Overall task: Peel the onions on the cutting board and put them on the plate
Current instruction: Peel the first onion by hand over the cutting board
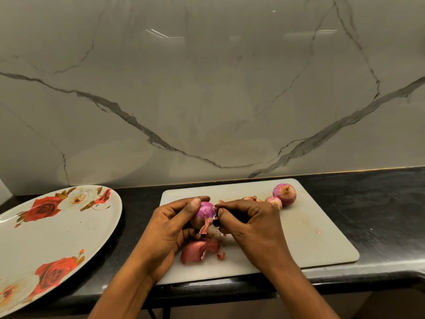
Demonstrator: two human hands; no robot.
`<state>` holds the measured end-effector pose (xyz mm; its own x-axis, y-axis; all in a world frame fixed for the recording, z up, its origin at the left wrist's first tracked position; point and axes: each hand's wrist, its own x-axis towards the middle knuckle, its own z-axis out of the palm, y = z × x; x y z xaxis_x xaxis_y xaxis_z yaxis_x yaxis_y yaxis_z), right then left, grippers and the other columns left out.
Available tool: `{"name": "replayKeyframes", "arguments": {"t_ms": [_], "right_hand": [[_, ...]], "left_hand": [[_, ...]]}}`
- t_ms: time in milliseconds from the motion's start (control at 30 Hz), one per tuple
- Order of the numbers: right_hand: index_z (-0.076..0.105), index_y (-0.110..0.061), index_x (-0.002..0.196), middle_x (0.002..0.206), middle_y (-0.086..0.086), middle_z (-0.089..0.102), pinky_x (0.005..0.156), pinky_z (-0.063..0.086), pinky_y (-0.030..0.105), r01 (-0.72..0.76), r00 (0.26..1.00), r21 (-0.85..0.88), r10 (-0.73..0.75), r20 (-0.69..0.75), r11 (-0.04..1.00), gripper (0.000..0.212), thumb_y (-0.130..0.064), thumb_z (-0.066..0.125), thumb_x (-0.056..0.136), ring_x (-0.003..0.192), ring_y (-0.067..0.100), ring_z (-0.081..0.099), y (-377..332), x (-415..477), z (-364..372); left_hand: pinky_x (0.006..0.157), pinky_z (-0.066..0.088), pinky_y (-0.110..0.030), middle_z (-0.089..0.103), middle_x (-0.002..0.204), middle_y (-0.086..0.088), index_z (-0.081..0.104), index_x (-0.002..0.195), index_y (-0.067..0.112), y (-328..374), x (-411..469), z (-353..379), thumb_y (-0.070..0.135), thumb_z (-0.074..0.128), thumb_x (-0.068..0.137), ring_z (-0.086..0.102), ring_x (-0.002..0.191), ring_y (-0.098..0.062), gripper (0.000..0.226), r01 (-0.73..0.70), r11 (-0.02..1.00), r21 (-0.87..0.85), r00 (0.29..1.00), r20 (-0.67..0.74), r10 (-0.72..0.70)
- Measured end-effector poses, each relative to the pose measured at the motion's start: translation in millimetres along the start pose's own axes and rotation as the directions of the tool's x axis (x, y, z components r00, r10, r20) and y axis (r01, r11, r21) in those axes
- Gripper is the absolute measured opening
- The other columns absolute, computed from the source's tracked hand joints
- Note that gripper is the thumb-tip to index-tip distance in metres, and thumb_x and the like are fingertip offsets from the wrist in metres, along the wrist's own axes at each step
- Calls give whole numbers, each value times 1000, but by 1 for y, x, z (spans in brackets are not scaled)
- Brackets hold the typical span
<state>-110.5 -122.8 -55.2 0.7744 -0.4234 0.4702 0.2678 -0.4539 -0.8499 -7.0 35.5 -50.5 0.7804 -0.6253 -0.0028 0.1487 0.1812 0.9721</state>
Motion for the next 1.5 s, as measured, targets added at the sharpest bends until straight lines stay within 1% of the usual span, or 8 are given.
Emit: {"name": "replayKeyframes", "arguments": {"t_ms": [200, 400, 533, 667, 833, 1033, 1233, 1500], "right_hand": [[77, -40, 95, 88, -15, 80, 76, 66, 33, -61, 997, 29, 63, -53, 998, 26, -14, 78, 91, 82, 8, 79, 7, 0, 1], [80, -34, 101, 92, -23, 78, 80, 61, 16, -39, 998, -36, 37, -56, 999, 29, -6, 74, 92, 91, -5, 74, 6, -1, 0], [77, -33, 116, 105, -23, 77, 84, 60, 17, -45, 999, 55, 43, 23, 998, 29, -24, 81, 90, 99, -6, 73, 1, -1, 2], [74, -41, 112, 95, -34, 74, 82, 58, 13, 20, 999, 5, -20, 48, 1000, 29, -26, 82, 88, 96, -8, 73, -2, -1, 2], [83, -32, 104, 85, -20, 80, 73, 61, 20, 38, 999, -36, -37, 29, 999, 15, -23, 78, 93, 81, 1, 76, 1, 0, 0], [72, -53, 93, 82, -38, 72, 74, 57, 11, 65, 998, -68, -65, 4, 996, 36, -17, 76, 93, 84, -6, 74, -2, -1, 0], [77, -45, 96, 89, -20, 79, 78, 66, 33, -12, 999, -4, 12, -40, 1000, 24, -22, 75, 94, 85, 4, 78, 6, 1, 3], [75, -49, 98, 90, -32, 76, 78, 59, 14, 56, 998, -16, -56, -6, 998, 27, -24, 81, 90, 88, -5, 75, 2, 1, 0]], "left_hand": [[89, 62, -41, 74, 122, -22, 77, 123, 15, -3, 4, -3, 24, 61, 98, 68, 104, -34, 32, -10, 999, -53, 1000, -10, 9], [79, 65, -34, 75, 122, -16, 78, 122, 16, -3, 4, -2, 23, 62, 97, 75, 98, -25, 30, -22, 999, -35, 999, -28, 21], [76, 64, -32, 77, 111, -15, 79, 120, 15, -4, 3, 1, 21, 63, 97, 76, 91, -22, 29, -43, 999, -5, 999, -24, 43], [83, 66, -41, 78, 111, -15, 82, 113, 18, -4, 2, 2, 28, 69, 86, 76, 100, -30, 31, -64, 997, 32, 998, -26, 65], [94, 61, -49, 77, 121, -11, 81, 115, 14, -4, 2, 1, 30, 70, 84, 75, 112, -31, 36, -54, 997, 57, 998, -28, 56], [83, 66, -39, 77, 120, -13, 81, 115, 14, -4, 2, 0, 27, 67, 89, 75, 108, -37, 32, -50, 999, 18, 999, -14, 50], [85, 64, -35, 75, 126, -9, 78, 122, 15, -5, 4, -2, 23, 63, 95, 72, 116, -32, 32, -47, 999, 25, 998, -39, 48], [86, 64, -35, 74, 127, -12, 76, 125, 14, -4, 2, -3, 18, 59, 100, 73, 116, -32, 30, -42, 999, 15, 999, -16, 42]]}}
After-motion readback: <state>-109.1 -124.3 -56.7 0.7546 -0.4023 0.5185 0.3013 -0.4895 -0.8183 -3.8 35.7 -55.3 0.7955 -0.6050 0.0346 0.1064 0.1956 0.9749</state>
